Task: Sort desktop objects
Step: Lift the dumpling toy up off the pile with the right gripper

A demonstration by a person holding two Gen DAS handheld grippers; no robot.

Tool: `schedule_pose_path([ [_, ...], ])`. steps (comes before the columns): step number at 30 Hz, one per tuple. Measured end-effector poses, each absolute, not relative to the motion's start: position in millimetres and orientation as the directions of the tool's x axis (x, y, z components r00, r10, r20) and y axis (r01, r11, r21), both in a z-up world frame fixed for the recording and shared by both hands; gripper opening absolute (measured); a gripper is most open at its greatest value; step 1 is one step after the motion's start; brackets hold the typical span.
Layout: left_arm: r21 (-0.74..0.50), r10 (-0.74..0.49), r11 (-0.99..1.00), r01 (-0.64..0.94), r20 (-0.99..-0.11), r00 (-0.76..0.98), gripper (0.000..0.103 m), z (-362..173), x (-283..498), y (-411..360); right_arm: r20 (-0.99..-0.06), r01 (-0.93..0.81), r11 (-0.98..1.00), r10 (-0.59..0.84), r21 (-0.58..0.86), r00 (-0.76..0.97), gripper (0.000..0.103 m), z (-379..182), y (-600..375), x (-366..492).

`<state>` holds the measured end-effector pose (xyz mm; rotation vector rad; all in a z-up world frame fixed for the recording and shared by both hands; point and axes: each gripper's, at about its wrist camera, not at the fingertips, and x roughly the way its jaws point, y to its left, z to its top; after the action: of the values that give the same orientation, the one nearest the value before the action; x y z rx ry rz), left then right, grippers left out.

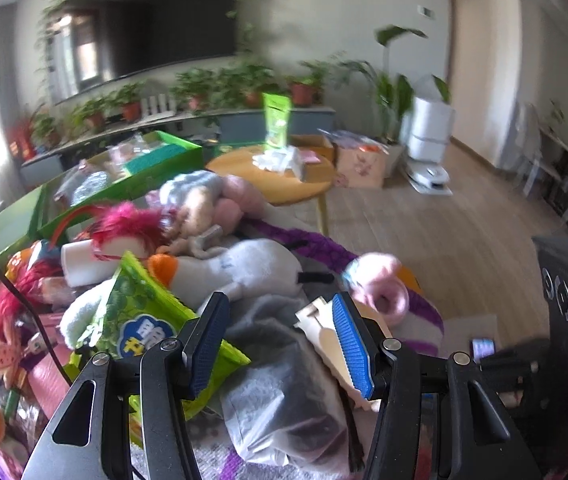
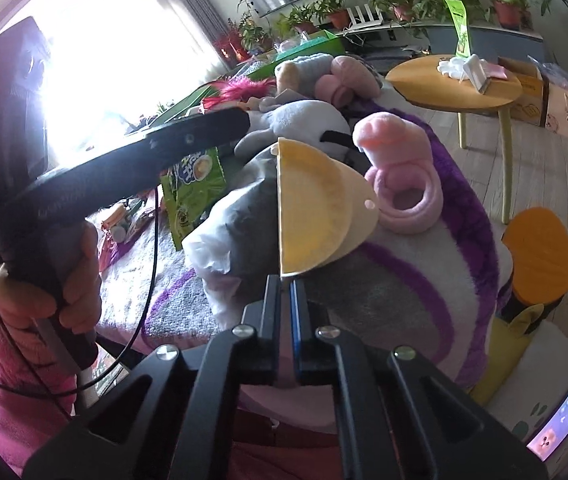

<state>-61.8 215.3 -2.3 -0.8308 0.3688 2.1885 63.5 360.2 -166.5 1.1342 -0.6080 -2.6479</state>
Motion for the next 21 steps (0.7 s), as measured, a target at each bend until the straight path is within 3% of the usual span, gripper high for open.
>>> schedule_pose_path([
  [7, 0.061, 0.567, -0.542, -0.838, -0.71, -0.418, 0.054, -10, -66, 230, -0.639, 0.005, -0.865, -0.375, 0.502, -0.671, 0.005, -176, 370, 67],
  [21, 0.148, 0.576, -0.385, -0.911, -0.732, -0.363, 0.054, -20, -38, 237, -0.658, -0.073, -0.879, -0.296, 0.472, -0.692, 0.008, -175, 391, 79],
])
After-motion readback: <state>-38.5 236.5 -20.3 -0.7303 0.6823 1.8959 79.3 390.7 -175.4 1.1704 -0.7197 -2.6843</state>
